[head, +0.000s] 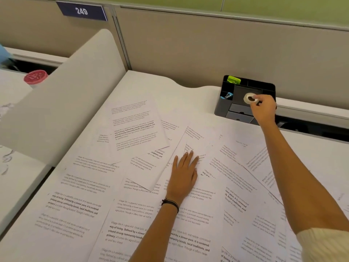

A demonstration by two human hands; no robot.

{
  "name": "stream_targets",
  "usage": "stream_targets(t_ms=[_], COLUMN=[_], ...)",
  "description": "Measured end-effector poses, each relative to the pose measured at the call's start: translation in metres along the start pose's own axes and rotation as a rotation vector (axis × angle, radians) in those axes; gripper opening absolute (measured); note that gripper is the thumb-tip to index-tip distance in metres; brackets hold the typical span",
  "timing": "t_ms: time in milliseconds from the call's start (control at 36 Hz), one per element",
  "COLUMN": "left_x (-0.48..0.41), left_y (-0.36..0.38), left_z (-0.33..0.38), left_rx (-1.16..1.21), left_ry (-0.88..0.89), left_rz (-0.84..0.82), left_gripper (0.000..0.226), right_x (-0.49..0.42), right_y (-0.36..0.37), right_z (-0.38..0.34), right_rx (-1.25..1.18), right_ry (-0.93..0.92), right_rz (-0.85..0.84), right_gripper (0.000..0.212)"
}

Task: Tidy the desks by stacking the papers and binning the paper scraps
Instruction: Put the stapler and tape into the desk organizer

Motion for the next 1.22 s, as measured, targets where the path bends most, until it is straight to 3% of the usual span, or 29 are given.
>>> stream_targets(t_ms=[167,389,694,833,1028,1222], left_x=[0.000,0.005,0.014,0.032,0.062,0.086], left_y=[-0.002,-0.011,-0.036,-0.040,-0.044,-0.043], left_z=[0.000,0.002,0.015,0.024,0.029,0.042], left_rx=[-0.002,-0.026,0.159,0.232,0.274,0.254], left_ry=[0.003,-0.009,-0.053,-0.037,-0.078,-0.101], left_rz=[0.022,0.064,0.188,0.209,0.223,0.158], left_gripper=[0.047,0.047,0.046,0.034,0.034,0.034], right_x=[0.019,0.071,0.172,0.213,0.268,0.310], right_y=[-0.009,-0.014,-0.013,-0.009,-0.004,0.014], right_z=[-0.010,0.010,0.087,0.116,0.147,0.167], right_rx=[0.031,-0.037,-0.063,-0.092,-0.061,0.057], right_ry=[-0.134,-0.272,-0.236,-0.231,-0.183,-0.296], right_rz=[-0.004,-0.128,-0.232,-0.273,-0.258,-0.340], right_gripper=[0.027,0.024,0.023,0.024,0.022,0.031])
Point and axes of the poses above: each hand's wrist, its own x-axis away from the middle knuckle, its own y-axis out of the palm, z = x × y, the point moved 9 cm from there along -x, towards the middle knuckle, and after that the axes turned 13 degrees about y, right-handed, at the moved point
